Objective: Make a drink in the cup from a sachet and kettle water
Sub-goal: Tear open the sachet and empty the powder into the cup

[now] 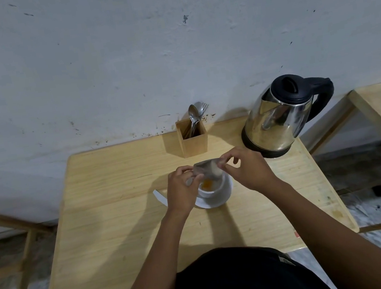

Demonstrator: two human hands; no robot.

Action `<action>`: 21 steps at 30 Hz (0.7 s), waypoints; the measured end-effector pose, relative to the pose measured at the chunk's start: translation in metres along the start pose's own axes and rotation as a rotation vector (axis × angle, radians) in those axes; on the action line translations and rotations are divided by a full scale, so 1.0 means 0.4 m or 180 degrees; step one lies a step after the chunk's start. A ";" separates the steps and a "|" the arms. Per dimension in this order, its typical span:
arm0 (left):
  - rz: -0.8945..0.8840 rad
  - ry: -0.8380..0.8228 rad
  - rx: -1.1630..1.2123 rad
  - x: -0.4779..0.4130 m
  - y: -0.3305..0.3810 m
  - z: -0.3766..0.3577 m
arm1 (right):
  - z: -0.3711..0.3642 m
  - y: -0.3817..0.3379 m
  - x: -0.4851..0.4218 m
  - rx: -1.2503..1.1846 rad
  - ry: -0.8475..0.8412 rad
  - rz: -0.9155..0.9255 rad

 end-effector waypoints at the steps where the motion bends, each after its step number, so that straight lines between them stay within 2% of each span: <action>1: 0.0046 0.0006 -0.0029 0.003 0.004 0.000 | -0.004 -0.002 -0.002 0.0079 -0.0030 0.0031; 5: -0.0031 0.0102 -0.0181 0.003 0.025 0.005 | -0.001 -0.009 -0.002 0.0339 0.0315 0.0070; 10: 0.0011 -0.0015 -0.0098 -0.015 0.014 0.017 | 0.006 -0.005 -0.001 0.0187 0.0425 0.0016; 14: 0.0117 -0.0114 -0.0169 -0.020 0.012 0.018 | -0.002 -0.018 0.005 -0.0193 0.0192 0.0090; 17: 0.0022 -0.0168 -0.0366 -0.020 0.026 0.017 | 0.006 -0.024 0.010 -0.0033 0.0490 0.0055; 20: -0.0065 -0.0168 -0.0501 -0.016 0.038 0.012 | -0.006 -0.022 0.004 -0.0199 0.0277 -0.0167; 21: -0.0090 -0.0141 -0.0518 -0.013 0.043 0.012 | -0.001 -0.021 0.004 -0.0189 0.0361 -0.0190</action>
Point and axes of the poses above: each hand's wrist, its own x-axis away from the middle knuckle, its own z-axis out of the back of the hand, y = z × x, the point moved 7 cm from there along -x, towards the middle knuckle, and after that the axes turned 11 degrees about -y, right-handed, at the moved point
